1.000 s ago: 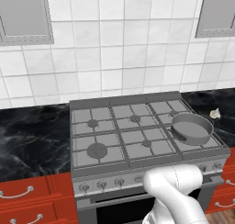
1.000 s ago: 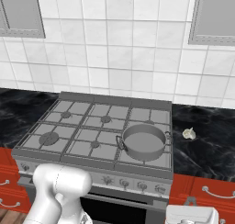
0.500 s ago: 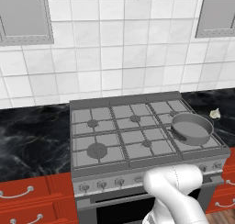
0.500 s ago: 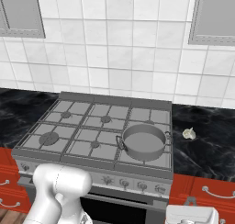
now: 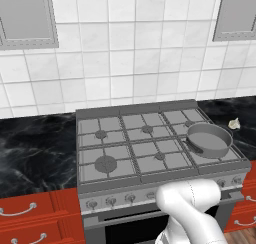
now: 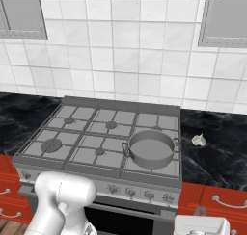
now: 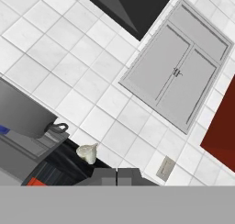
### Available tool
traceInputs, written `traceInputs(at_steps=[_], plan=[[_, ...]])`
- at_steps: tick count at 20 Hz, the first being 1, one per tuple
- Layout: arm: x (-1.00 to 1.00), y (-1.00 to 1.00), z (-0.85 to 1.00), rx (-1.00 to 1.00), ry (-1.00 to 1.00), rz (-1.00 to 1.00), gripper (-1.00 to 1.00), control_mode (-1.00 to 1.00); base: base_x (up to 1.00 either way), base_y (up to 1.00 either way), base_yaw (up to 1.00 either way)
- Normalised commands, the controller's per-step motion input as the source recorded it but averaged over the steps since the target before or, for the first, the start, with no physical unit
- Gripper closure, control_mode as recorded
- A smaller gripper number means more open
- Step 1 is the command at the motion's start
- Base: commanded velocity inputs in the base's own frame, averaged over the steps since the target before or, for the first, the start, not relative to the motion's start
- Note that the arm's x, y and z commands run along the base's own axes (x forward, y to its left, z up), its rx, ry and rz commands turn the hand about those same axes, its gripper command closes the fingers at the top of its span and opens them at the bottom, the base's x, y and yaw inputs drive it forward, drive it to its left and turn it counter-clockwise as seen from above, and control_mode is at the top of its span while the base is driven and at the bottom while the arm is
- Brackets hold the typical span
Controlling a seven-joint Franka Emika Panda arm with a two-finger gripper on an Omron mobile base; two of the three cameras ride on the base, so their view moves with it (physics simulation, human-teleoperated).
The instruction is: Turn on the burner for the pot on the stove. Wait thirty seconds for the pot to heat up. Then add the garlic to the pot.
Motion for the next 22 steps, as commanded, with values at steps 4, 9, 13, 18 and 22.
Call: traceInputs(at_steps=[4, 9, 13, 18, 22], plan=[[0.0, 0.0, 0.0, 0.0, 0.0, 0.0, 1.0, -1.0, 0.0, 0.0, 0.0], [0.0, 0.0, 0.0, 0.0, 0.0, 0.0, 1.0, -1.0, 0.0, 0.0, 0.0], [0.0, 0.0, 0.0, 0.0, 0.0, 0.0, 1.0, -1.0, 0.0, 0.0, 0.0], [0.0, 0.0, 0.0, 0.0, 0.0, 0.0, 1.0, -1.0, 0.0, 0.0, 0.0], [0.0, 0.0, 0.0, 0.0, 0.0, 0.0, 1.0, -1.0, 0.0, 0.0, 0.0]])
